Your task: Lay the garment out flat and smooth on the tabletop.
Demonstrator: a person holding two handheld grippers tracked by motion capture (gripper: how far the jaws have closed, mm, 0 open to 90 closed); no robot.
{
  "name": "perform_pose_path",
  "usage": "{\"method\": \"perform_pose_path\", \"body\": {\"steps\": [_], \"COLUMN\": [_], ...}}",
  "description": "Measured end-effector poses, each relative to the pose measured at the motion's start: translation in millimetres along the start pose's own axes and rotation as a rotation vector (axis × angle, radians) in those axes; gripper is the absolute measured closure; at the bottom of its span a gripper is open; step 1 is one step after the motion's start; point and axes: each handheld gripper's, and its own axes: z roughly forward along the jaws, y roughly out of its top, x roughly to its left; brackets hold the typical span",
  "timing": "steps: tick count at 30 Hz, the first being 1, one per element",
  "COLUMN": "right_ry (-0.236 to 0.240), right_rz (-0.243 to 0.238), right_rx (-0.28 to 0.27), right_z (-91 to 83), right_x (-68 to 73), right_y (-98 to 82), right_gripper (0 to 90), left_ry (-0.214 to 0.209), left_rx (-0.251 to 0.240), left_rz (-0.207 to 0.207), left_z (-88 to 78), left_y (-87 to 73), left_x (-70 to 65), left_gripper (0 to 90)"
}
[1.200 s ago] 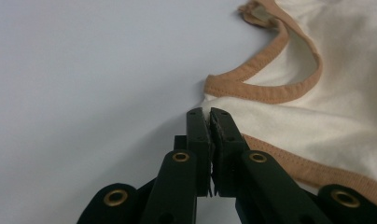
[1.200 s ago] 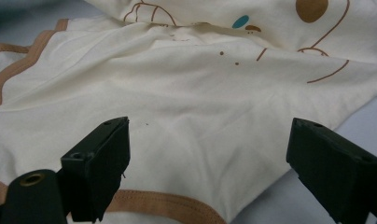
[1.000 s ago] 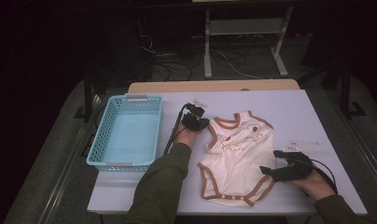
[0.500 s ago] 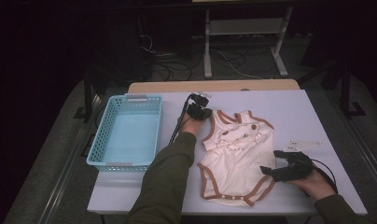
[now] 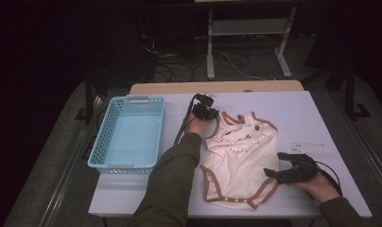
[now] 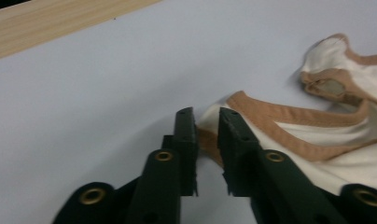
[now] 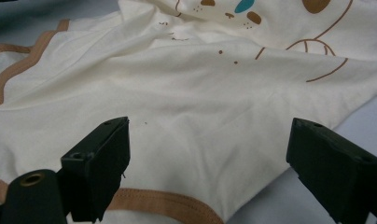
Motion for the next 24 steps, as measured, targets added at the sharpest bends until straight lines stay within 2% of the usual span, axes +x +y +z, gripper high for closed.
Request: {"method": "perform_pose_path", "body": {"steps": [5,8,9,15,22,24], "right_ry": [0.001,0.001,0.001,-0.002,-0.006,-0.008], "right_rz": [-0.002,-0.001,-0.001,0.000,-0.003,-0.004], "right_rx": [0.003,0.004,0.004,0.007,0.011,0.008], "right_z": [0.4,0.6,0.6,1.0,1.7,1.7], "right_x": [-0.2,-0.1,-0.1,0.3,0.4,0.7], "right_y": [-0.1,0.1,0.1,0.1,0.1,0.2], "right_gripper": [13.2,13.2,13.2,13.2,13.2,13.2], "left_ry": [-0.009,-0.019,-0.019,-0.034,-0.034,-0.022], "left_rx": [-0.017,-0.031,-0.019,-0.026,0.003,0.014], "left_rz": [-0.012,-0.026,-0.011,-0.019,0.001,0.009], "left_z": [-16.7,-27.5,-31.7,-51.5,-72.4,-77.5], "left_y": [-0.5,-4.1,-5.8,-20.8,-37.4,-40.9], "left_x": [-3.4,-8.1,-8.8,-21.2,-30.9,-32.8], "left_gripper": [60.6,57.8,57.3,56.9,58.0,58.6]}}
